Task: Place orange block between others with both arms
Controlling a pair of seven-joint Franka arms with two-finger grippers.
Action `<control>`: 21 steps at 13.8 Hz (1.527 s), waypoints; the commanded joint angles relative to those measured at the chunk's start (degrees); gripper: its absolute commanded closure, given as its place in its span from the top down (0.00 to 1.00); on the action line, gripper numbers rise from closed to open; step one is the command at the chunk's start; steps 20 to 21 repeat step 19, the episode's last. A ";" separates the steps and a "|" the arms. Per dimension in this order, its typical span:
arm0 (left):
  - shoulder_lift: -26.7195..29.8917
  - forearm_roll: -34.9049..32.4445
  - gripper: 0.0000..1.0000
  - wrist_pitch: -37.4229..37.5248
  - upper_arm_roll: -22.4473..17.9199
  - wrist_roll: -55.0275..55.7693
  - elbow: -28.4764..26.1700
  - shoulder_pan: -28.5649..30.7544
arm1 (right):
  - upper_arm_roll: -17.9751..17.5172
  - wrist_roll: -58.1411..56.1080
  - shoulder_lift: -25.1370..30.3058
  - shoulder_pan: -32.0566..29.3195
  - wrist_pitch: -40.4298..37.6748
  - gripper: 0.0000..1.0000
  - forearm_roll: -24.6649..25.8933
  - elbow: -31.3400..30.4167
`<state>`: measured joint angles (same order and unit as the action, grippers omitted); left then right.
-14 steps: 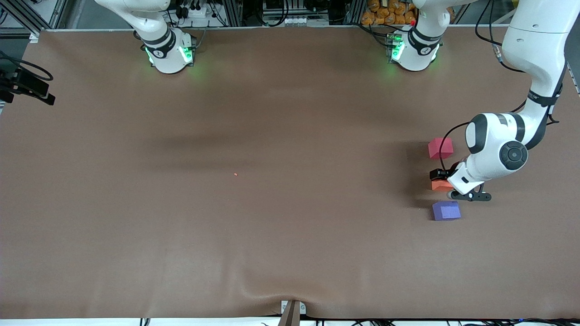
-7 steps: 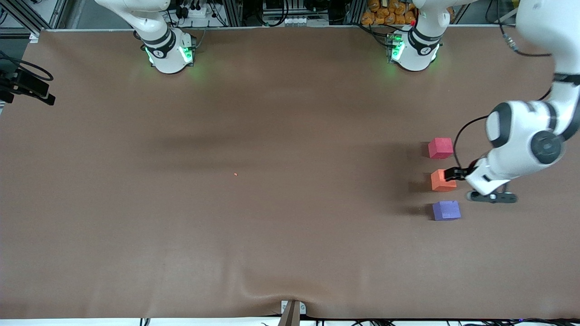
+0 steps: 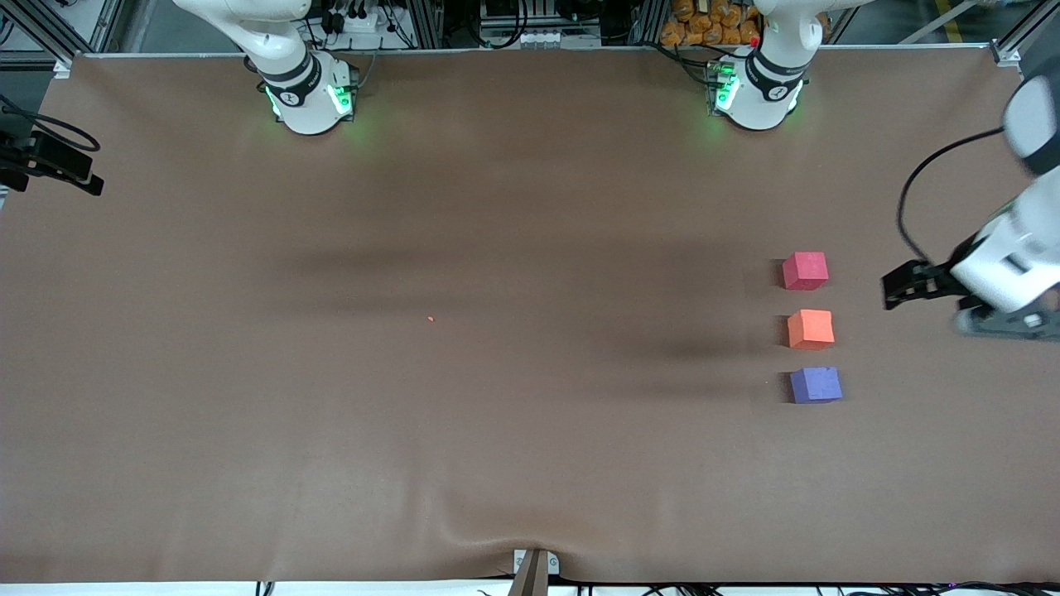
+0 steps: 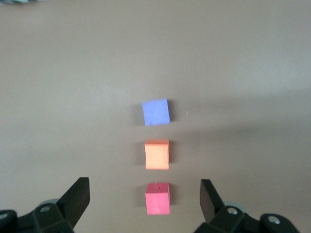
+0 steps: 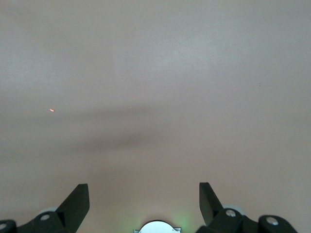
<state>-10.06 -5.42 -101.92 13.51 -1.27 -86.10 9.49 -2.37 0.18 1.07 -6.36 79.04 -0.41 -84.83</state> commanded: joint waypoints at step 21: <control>12.26 2.17 1.00 13.85 -10.26 -0.05 -2.24 -10.20 | -0.35 0.88 -0.19 0.12 -0.38 1.00 0.24 0.46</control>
